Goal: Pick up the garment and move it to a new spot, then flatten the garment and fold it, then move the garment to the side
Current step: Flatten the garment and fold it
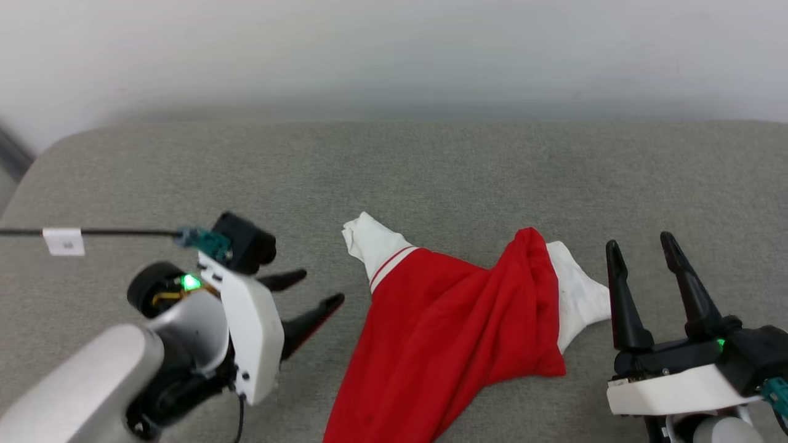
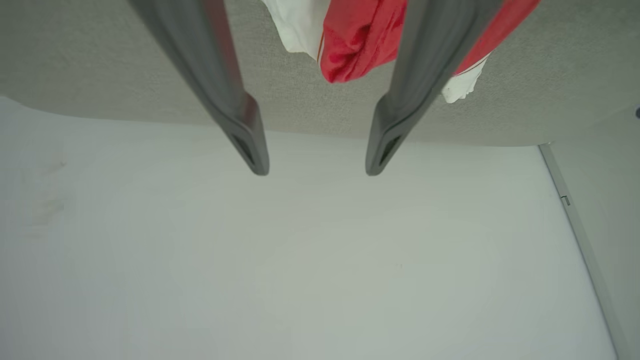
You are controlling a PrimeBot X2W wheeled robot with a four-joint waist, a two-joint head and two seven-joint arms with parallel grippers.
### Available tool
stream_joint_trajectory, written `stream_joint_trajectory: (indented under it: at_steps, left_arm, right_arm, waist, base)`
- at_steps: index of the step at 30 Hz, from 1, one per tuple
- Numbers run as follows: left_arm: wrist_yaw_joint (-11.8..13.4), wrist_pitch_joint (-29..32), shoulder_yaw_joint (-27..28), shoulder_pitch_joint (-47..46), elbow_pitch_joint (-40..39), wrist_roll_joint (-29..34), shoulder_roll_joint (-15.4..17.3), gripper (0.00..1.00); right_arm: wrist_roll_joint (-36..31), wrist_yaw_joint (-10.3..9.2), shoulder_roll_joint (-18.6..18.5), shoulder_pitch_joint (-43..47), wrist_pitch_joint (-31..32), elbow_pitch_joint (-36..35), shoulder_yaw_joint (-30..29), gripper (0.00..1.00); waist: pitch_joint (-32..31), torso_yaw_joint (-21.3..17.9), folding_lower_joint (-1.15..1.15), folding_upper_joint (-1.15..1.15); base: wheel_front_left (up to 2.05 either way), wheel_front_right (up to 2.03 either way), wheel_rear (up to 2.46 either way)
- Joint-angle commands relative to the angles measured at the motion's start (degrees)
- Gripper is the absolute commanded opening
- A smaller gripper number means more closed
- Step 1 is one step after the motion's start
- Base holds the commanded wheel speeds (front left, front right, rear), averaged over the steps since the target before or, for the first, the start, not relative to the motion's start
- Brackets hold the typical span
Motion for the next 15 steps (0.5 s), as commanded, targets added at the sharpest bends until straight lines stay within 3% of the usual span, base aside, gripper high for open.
stream_joint_trajectory:
  at_steps: [1,8,15]
  left_arm:
    - [-0.13,0.73,0.35,-1.44,0.42,-0.40,-0.38,1.00]
    - [-1.53,11.51,1.18,-15.93,7.83,-2.08,-1.07,1.00]
    - [-1.69,20.60,0.28,-24.49,17.16,-3.08,-1.38,1.00]
  right_arm:
    - [-0.24,-0.02,0.01,-0.87,-0.11,-0.31,-0.04,1.00]
    - [0.63,-0.02,0.03,-3.77,-0.11,-2.10,-0.24,1.00]
    - [2.12,-0.02,0.04,-5.46,-0.11,-2.63,-0.31,1.00]
  waist:
    - [2.28,-2.11,0.00,0.00]
    - [9.57,-7.77,0.00,0.00]
    - [15.24,-11.85,0.00,0.00]
  base:
    - [0.00,0.00,0.00]
    - [0.00,0.00,0.00]
    - [0.00,0.00,0.00]
